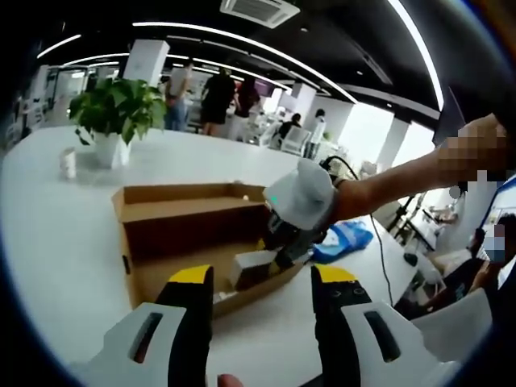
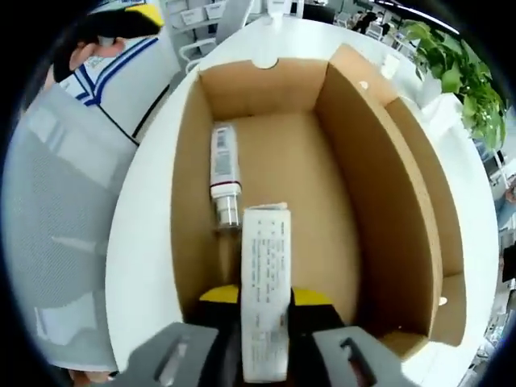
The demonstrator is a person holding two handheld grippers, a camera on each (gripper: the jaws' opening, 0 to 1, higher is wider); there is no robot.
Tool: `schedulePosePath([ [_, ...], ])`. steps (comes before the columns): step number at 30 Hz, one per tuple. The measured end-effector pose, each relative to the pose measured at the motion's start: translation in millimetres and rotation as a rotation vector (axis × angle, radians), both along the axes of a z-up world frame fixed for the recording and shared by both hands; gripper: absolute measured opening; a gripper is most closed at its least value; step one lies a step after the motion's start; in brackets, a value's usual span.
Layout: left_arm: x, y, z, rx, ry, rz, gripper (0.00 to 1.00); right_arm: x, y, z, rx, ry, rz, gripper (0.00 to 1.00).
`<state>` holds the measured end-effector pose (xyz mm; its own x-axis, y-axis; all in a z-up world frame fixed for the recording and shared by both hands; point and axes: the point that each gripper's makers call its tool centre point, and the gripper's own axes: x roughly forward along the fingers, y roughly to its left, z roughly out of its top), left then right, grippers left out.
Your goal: Operate the shoe box by opening the lid, removing the specified soft item, and placing it in the target area until the item is outside and the box remains undamaged.
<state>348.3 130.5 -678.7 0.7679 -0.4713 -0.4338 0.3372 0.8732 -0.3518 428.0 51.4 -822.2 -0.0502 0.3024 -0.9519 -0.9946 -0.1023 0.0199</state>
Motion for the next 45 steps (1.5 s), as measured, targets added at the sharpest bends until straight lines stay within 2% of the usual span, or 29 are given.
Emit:
schedulePosePath([
  [4,-1.2,-1.6,0.5,0.003,0.001,-0.003,0.49,-4.6,3.5,7.8,0.020,0.002,-0.016,0.17],
  [15,0.5,1.0,-2.7,0.007,0.003,-0.004,0.49,-0.5,8.5,27.5,0.048,-0.028,0.001,0.17],
  [23,-1.7,-3.6,1.3,0.004,-0.003,-0.011,0.49,8.9,11.6,46.3,0.061,-0.060,0.008,0.17],
  [29,1.1,-2.0,-0.2,0.003,-0.004,-0.012,0.49,19.1,14.0,61.0,0.085,-0.066,-0.018,0.17],
  [36,-1.1,-3.8,1.8,-0.001,-0.005,-0.013,0.49,20.6,9.4,82.1,0.081,-0.096,-0.016,0.17],
  [45,-3.9,-7.5,3.0,0.000,-0.006,-0.023,0.49,21.7,-7.1,99.9,0.074,-0.123,-0.029,0.17],
])
